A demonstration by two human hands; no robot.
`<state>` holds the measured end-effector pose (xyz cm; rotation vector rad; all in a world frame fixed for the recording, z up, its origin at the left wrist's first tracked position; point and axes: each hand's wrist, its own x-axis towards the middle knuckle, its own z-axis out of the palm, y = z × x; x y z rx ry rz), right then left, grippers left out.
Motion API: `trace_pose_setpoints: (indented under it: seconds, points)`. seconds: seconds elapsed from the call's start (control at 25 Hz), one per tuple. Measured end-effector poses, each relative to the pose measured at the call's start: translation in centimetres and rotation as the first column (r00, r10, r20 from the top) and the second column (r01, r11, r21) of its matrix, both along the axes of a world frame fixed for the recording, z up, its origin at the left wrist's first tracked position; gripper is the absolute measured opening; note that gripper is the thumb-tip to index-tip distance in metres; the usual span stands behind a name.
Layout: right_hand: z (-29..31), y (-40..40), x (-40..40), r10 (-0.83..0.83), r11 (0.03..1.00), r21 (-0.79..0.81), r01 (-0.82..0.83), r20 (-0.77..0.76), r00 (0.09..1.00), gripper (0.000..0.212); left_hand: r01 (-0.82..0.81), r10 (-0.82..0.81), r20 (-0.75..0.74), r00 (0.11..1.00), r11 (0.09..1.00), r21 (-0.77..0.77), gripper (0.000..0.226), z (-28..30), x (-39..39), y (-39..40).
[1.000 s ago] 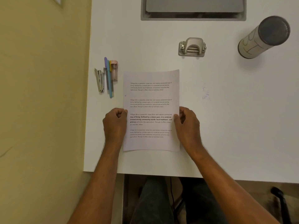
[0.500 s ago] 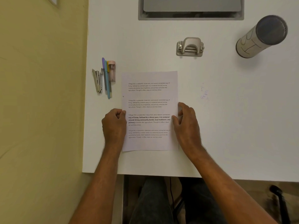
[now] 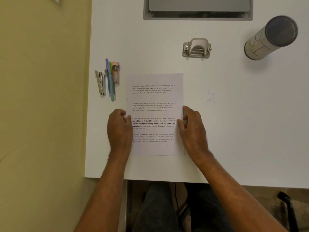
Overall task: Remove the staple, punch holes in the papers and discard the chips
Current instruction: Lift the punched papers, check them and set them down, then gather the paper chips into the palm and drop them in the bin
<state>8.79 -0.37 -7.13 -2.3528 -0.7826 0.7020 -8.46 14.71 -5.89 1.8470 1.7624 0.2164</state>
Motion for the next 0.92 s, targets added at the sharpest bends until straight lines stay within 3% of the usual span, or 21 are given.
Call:
trace_pose_setpoints:
  seconds: [0.32,0.48,0.68,0.8,0.92]
  points:
    - [0.1,-0.2,0.2,0.031,0.999,-0.006,-0.031,-0.009,0.999,0.046,0.029,-0.028,-0.008,1.0,0.999,0.018,0.018,-0.1,0.1,-0.1]
    - [0.5,-0.5,0.8,-0.014,0.998,0.062,0.016,-0.031,0.999,0.035,0.065,-0.063,-0.032,0.997,0.997,0.044,0.033,0.3,0.6,-0.6]
    - [0.5,-3.3,5.8,-0.163,0.971,0.19,0.144,0.083,0.983,0.032,0.313,-0.331,0.049,0.942,0.925,0.216,0.038,1.0,5.3,-4.3]
    - [-0.4,-3.9,9.6,-0.046,0.988,0.157,0.01,0.231,0.972,0.046,0.47,-0.501,0.083,0.862,0.849,0.244,0.043,0.5,10.4,-7.3]
    - [-1.6,-2.4,12.9,0.164,0.977,0.086,-0.195,0.278,0.946,0.058,0.617,-0.63,-0.039,0.776,0.744,0.255,0.052,-0.9,14.9,-8.9]
